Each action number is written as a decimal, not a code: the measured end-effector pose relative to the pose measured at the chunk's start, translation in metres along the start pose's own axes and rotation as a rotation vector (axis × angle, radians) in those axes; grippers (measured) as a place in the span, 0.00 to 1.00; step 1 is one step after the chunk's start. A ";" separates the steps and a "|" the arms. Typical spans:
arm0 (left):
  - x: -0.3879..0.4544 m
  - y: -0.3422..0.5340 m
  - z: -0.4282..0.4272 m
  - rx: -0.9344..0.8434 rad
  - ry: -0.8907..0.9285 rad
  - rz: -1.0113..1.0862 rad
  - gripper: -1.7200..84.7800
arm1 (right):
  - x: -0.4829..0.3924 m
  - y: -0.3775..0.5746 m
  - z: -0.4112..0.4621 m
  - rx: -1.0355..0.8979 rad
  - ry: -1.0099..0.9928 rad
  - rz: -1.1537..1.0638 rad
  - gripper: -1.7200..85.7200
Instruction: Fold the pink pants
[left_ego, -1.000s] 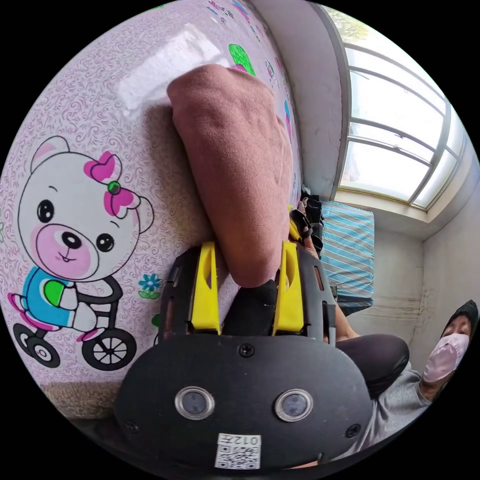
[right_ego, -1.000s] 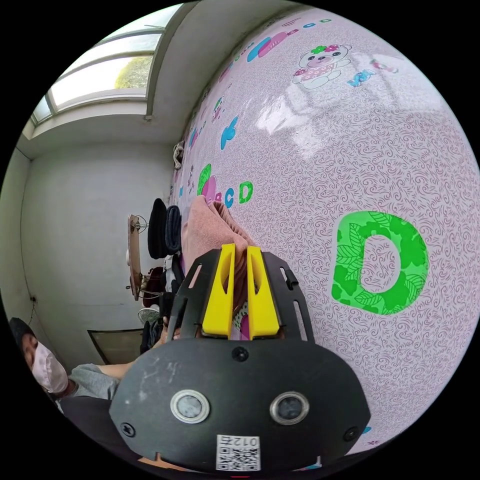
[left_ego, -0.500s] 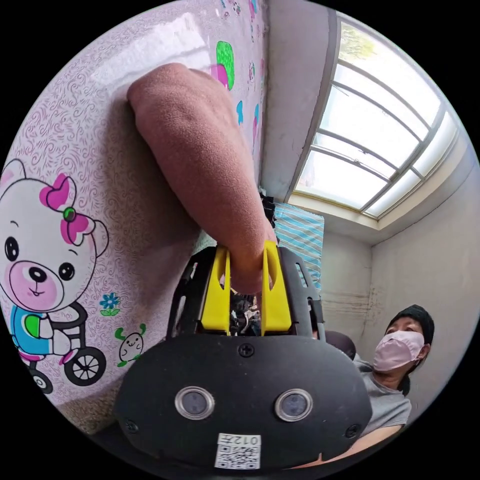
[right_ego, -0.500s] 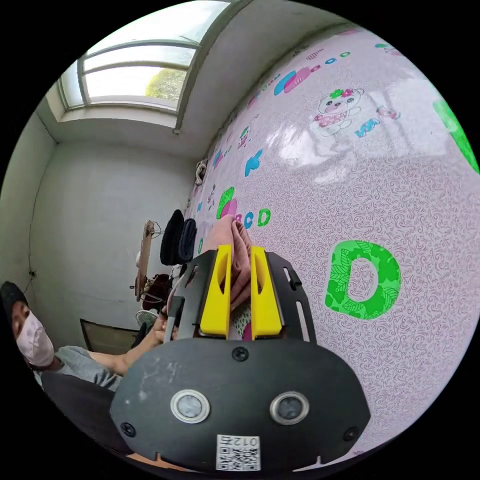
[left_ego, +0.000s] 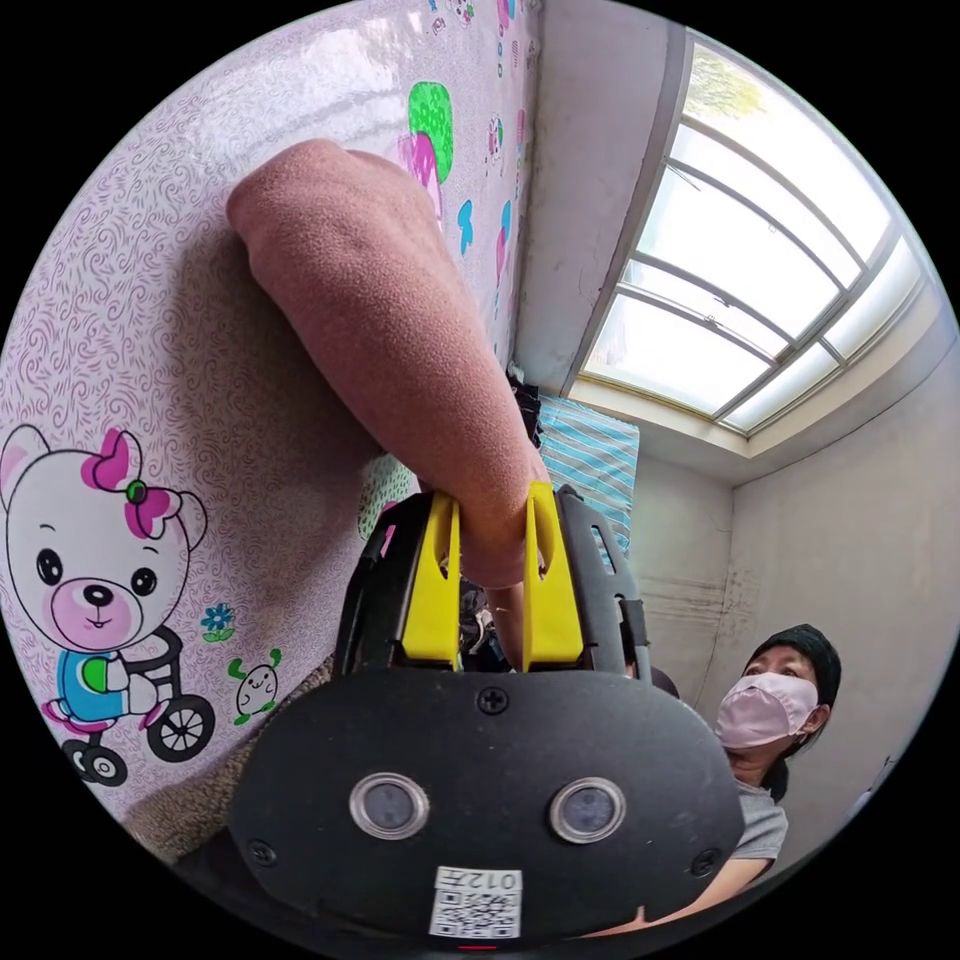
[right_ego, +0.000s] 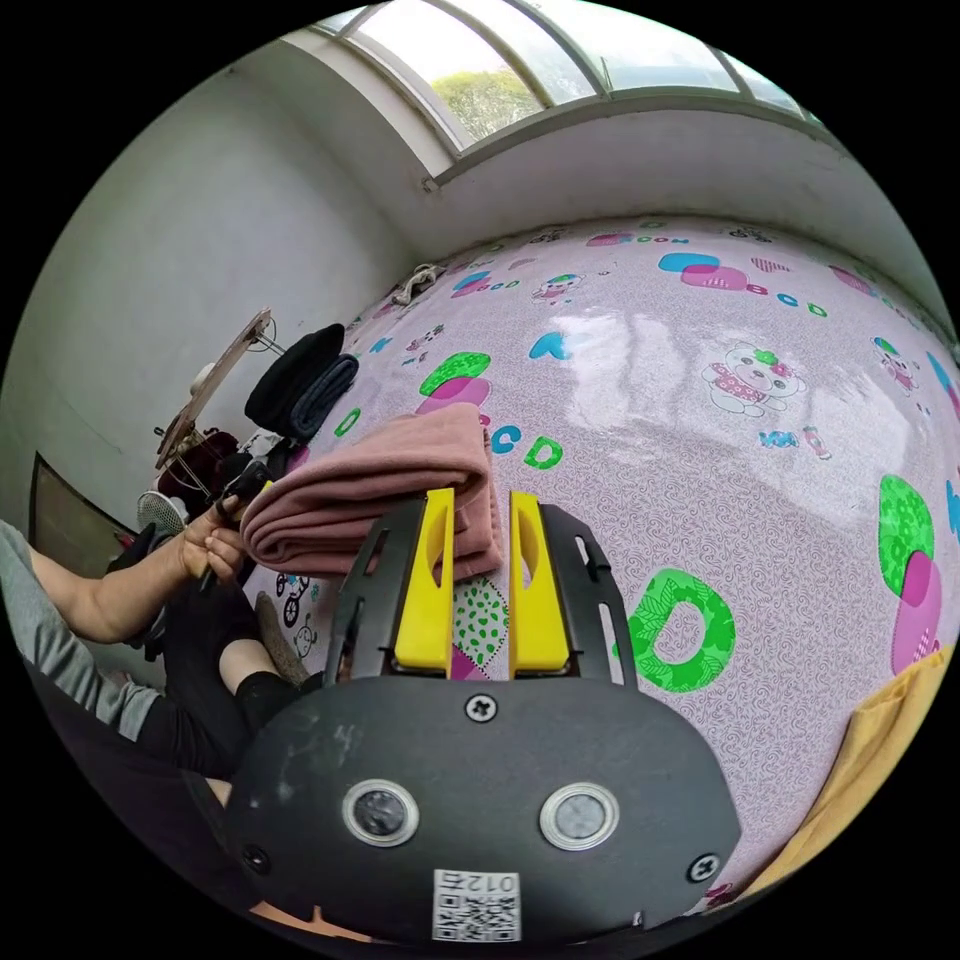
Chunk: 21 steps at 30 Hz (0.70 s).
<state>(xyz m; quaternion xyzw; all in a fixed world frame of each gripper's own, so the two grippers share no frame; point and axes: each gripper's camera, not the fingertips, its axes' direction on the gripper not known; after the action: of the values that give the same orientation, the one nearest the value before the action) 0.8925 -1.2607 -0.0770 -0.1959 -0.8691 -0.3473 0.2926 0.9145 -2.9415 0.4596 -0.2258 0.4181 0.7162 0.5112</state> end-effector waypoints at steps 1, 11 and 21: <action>0.000 -0.001 0.000 0.000 0.001 -0.001 0.15 | -0.004 0.000 0.007 -0.018 0.018 -0.021 0.12; 0.004 -0.017 0.007 -0.044 -0.049 0.012 0.15 | -0.009 -0.008 0.034 -0.035 0.116 -0.072 0.08; -0.005 -0.026 0.018 -0.129 -0.295 0.072 0.13 | 0.023 -0.013 0.067 -0.208 0.147 -0.012 0.01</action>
<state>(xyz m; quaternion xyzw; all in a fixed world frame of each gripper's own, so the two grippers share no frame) 0.8751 -1.2665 -0.1036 -0.2944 -0.8710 -0.3590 0.1608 0.9250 -2.8719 0.4746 -0.3320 0.3765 0.7340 0.4575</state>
